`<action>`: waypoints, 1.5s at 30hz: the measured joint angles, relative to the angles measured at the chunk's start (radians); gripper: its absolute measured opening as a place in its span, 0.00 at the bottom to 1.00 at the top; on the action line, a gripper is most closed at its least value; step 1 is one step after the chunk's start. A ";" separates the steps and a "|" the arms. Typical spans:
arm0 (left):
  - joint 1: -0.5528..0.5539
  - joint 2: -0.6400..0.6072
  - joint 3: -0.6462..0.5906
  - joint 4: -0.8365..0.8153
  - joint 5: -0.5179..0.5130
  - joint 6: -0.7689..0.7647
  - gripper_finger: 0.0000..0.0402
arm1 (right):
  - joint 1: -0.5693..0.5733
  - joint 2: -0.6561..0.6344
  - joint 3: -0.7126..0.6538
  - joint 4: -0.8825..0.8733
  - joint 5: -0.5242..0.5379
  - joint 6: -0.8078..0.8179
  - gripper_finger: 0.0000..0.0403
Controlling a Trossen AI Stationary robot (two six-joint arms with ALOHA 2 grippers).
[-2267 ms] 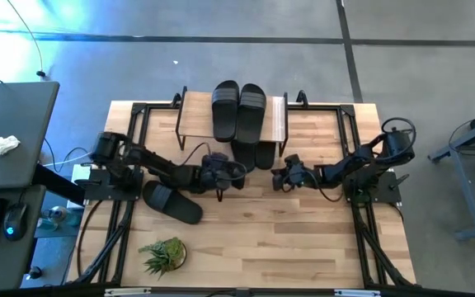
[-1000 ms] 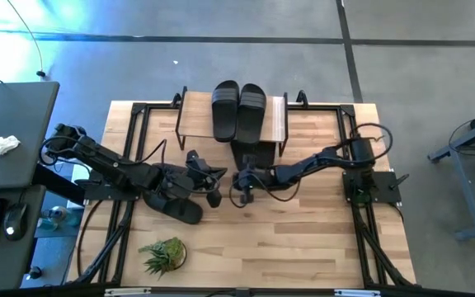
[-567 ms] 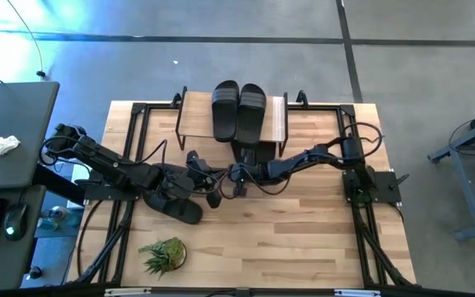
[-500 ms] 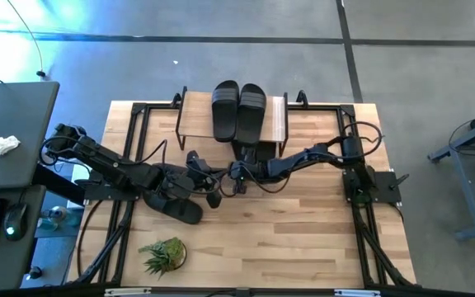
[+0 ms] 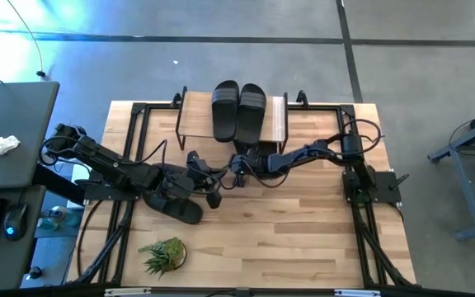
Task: Pick and place slides into the shelf
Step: Adjust the black pair of slides under the shelf, then put the black slide under the shelf
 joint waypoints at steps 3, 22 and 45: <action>0.000 0.000 0.000 0.000 0.000 0.000 0.00 | -0.001 0.000 0.000 0.004 -0.008 0.005 0.00; -0.037 -0.030 0.045 -0.043 0.123 0.030 0.00 | 0.069 -0.186 -0.002 -0.175 -0.112 -0.018 0.00; -0.076 -0.043 0.519 -1.431 0.586 -0.214 0.00 | 0.195 -0.383 -0.001 -0.143 -0.401 -0.176 0.00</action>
